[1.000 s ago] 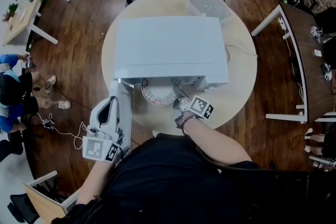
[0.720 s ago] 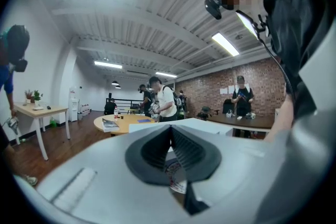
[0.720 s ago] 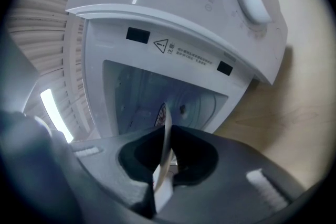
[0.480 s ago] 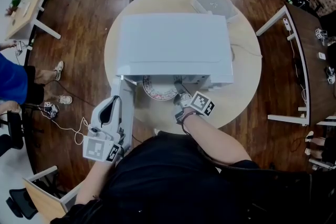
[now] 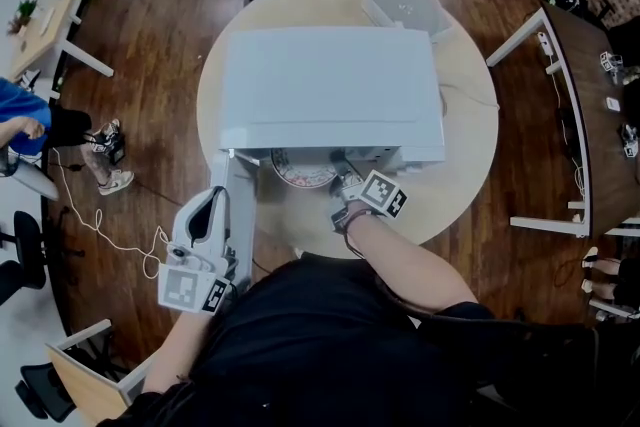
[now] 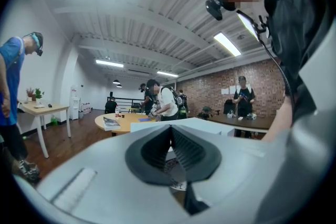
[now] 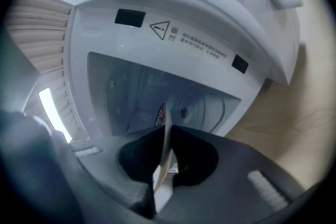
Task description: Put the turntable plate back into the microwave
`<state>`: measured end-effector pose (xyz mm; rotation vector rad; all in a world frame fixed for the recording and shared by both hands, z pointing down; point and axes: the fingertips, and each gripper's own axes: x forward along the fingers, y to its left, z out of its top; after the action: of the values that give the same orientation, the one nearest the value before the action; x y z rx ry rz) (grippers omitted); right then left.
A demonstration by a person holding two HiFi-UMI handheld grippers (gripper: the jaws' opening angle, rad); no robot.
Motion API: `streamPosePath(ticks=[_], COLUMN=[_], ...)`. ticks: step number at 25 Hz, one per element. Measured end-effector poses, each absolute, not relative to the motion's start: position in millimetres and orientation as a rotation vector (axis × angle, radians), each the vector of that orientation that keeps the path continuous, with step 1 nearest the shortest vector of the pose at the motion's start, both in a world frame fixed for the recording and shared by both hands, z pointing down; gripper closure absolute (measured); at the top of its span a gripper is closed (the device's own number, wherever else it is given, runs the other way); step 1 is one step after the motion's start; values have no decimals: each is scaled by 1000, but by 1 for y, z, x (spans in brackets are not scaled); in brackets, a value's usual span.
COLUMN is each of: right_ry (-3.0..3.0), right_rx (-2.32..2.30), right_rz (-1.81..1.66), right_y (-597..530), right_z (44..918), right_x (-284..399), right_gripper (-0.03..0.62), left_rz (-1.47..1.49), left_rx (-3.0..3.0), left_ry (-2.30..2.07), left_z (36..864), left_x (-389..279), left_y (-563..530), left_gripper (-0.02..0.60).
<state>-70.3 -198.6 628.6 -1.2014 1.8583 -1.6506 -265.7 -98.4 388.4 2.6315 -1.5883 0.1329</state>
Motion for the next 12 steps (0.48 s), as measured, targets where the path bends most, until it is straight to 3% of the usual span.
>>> streamPosePath(ticks=[12], right_ry=[1865], right_rx=[-1216], right_rz=[-1650], right_y=[-210], right_z=[633], right_x=[-72], right_gripper=[574], left_rz=[130], left_rx=[2617], left_ry=[-1628], left_z=[386], left_x=[-272], left_y=[-101], left_gripper=[578])
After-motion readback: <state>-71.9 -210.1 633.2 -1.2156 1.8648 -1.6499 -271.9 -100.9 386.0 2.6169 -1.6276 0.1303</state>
